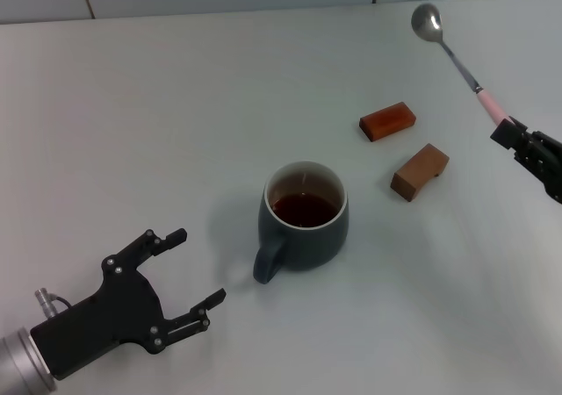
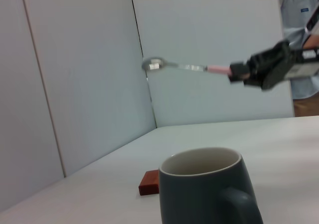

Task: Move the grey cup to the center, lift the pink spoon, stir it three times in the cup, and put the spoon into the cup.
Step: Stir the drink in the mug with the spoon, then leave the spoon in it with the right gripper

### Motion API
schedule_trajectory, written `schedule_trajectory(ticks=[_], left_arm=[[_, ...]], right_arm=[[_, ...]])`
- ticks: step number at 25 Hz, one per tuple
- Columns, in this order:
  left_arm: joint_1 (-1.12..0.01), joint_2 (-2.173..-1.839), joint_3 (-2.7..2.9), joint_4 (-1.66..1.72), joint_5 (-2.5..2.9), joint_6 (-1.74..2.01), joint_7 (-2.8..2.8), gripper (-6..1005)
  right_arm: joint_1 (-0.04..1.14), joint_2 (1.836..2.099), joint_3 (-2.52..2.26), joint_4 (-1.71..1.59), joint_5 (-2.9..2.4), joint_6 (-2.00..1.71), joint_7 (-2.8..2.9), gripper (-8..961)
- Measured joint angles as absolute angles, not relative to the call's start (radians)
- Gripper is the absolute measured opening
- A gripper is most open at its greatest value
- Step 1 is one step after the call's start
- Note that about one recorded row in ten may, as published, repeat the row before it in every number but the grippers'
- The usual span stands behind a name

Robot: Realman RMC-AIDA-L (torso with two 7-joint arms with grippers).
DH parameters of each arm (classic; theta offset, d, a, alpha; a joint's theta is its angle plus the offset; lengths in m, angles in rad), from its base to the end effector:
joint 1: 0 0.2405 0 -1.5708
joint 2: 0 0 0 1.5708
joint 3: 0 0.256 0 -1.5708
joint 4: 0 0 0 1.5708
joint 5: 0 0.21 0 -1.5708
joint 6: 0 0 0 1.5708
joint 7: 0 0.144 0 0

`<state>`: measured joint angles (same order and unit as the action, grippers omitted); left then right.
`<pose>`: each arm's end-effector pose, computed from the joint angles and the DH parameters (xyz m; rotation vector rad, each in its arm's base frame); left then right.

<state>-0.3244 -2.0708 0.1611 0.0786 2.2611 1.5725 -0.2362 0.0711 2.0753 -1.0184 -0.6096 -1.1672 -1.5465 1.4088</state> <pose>-0.3201 0.2106 -0.0665 -2.4612 -0.0736 -0.7707 0.3213 0.2364 0.0266 -2.0634 1.0262 1.2830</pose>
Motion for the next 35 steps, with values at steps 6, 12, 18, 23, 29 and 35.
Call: schedule_trajectory(ticks=[6, 12, 18, 23, 29, 35], left_arm=[[-0.328, -2.071, 0.161, 0.078, 2.261, 1.571, -0.212, 847], [-0.327, -2.071, 0.160, 0.078, 2.260, 1.571, -0.205, 846], [-0.326, -2.071, 0.158, 0.079, 2.253, 1.566, -0.195, 846], [-0.331, -2.071, 0.161, 0.082, 2.254, 1.553, -0.195, 847], [-0.336, -2.070, 0.161, 0.082, 2.254, 1.552, -0.195, 847], [-0.353, -2.069, 0.161, 0.079, 2.259, 1.551, -0.203, 847]], right_arm=[[0.066, 2.077, -0.959, -1.200, -1.461, -1.531, 1.819, 122], [0.175, 2.060, -0.933, -1.618, -1.755, -1.585, 2.226, 123], [0.443, 1.956, -0.838, -1.786, -1.928, -1.845, 2.602, 124], [0.652, 1.885, -0.821, -1.749, -2.016, -2.017, 2.745, 125], [0.816, 1.860, -0.897, -1.630, -2.184, -2.104, 2.763, 125], [0.923, 1.859, -1.026, -1.530, -2.267, -2.123, 2.759, 126]])
